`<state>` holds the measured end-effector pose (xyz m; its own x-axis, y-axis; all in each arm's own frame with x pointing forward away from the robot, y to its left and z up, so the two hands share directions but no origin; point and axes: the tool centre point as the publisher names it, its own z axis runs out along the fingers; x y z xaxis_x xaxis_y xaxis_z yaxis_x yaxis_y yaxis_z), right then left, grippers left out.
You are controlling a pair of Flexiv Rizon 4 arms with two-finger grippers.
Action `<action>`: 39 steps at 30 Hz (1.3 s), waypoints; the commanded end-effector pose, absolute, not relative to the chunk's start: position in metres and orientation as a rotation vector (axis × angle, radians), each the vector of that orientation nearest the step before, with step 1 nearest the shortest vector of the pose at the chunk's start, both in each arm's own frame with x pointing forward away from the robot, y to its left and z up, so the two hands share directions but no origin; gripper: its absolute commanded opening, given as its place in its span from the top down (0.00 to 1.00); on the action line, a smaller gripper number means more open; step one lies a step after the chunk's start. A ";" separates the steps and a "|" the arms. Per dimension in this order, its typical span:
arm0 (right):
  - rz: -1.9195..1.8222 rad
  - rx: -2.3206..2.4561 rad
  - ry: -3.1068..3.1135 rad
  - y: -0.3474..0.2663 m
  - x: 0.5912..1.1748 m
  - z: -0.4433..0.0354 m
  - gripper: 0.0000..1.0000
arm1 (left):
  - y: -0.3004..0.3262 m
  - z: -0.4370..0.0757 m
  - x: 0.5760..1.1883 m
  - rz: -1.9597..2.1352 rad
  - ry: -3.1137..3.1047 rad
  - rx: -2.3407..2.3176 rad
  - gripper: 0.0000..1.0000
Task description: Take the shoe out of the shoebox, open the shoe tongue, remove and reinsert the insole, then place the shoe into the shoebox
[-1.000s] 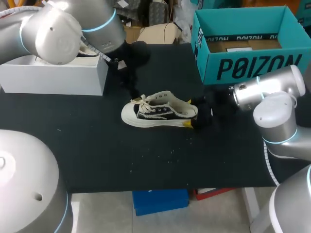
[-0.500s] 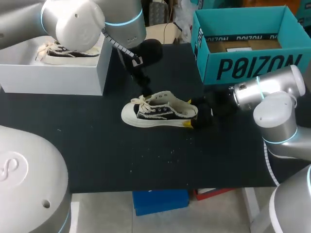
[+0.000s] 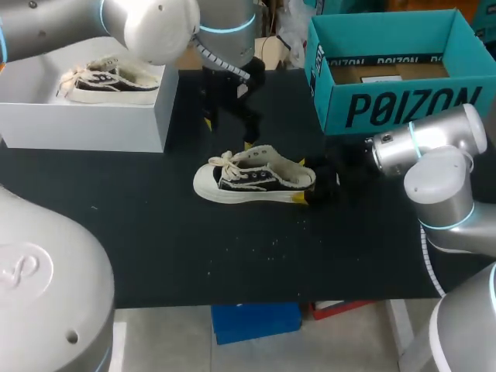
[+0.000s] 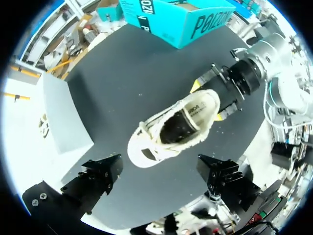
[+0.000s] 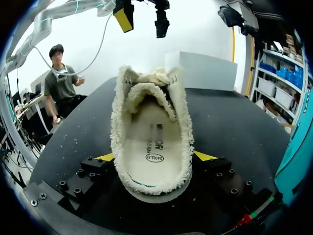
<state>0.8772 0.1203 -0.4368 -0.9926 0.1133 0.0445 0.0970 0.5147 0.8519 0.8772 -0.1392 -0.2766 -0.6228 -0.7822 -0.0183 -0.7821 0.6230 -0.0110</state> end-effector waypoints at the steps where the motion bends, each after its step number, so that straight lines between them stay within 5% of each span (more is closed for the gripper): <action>1: 1.526 0.191 2.721 0.122 0.878 -0.438 1.00 | -0.147 -0.275 0.879 0.513 2.184 -2.181 0.00; 20: 1.526 0.191 2.721 0.122 0.878 -0.438 1.00 | -0.194 -0.306 0.878 0.302 1.849 -2.497 0.00; 39: 1.526 0.191 2.721 0.122 0.878 -0.438 1.00 | -0.221 -0.329 0.874 0.316 2.065 -2.160 0.00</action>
<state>0.8772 0.1203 -0.4368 -0.9926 0.1133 0.0445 0.0970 0.5148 0.8518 0.8753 -0.2164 -0.3300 0.0461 -0.9731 -0.2255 -0.9969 -0.0591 0.0512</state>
